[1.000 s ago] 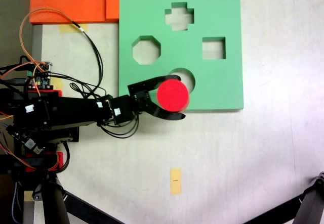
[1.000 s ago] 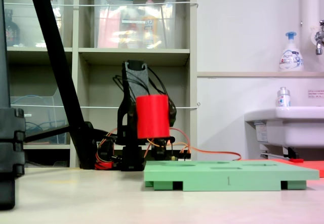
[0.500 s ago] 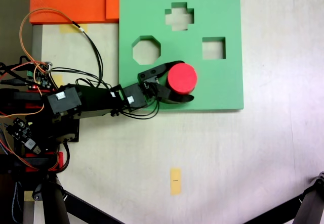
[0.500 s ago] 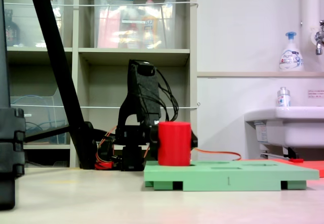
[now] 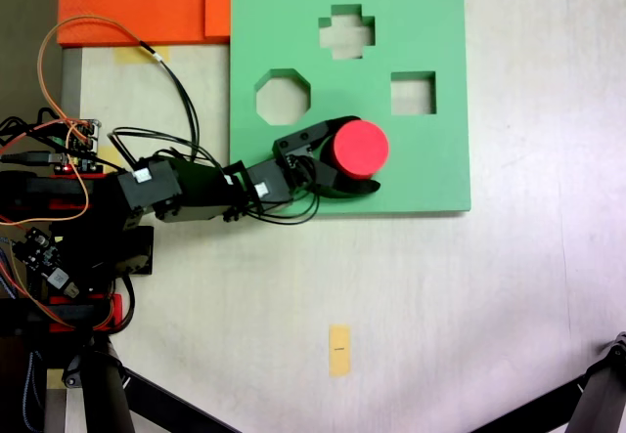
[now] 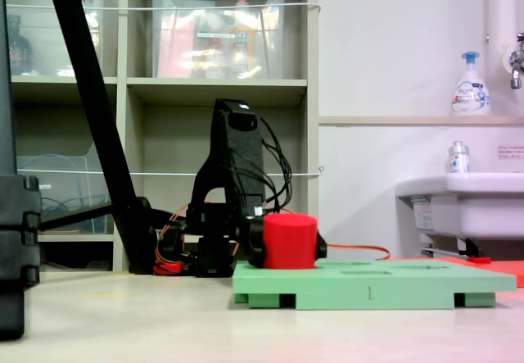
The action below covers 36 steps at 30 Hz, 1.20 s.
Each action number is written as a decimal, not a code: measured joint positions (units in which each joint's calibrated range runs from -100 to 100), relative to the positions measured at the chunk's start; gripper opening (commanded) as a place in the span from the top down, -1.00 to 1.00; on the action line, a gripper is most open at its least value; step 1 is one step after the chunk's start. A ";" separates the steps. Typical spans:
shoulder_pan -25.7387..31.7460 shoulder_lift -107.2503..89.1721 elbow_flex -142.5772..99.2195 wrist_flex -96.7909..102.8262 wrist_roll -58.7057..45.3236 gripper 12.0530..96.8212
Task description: Put the cylinder block into the corresponding hole
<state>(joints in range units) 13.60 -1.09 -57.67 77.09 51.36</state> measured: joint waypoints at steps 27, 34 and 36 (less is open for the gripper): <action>-6.25 -98.22 -21.36 -58.44 -19.44 0.18; -9.47 -98.22 -28.71 -58.15 -47.37 0.18; -9.47 -98.36 -34.30 -58.15 -49.52 0.18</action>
<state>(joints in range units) 4.13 -99.45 -91.96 18.94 1.83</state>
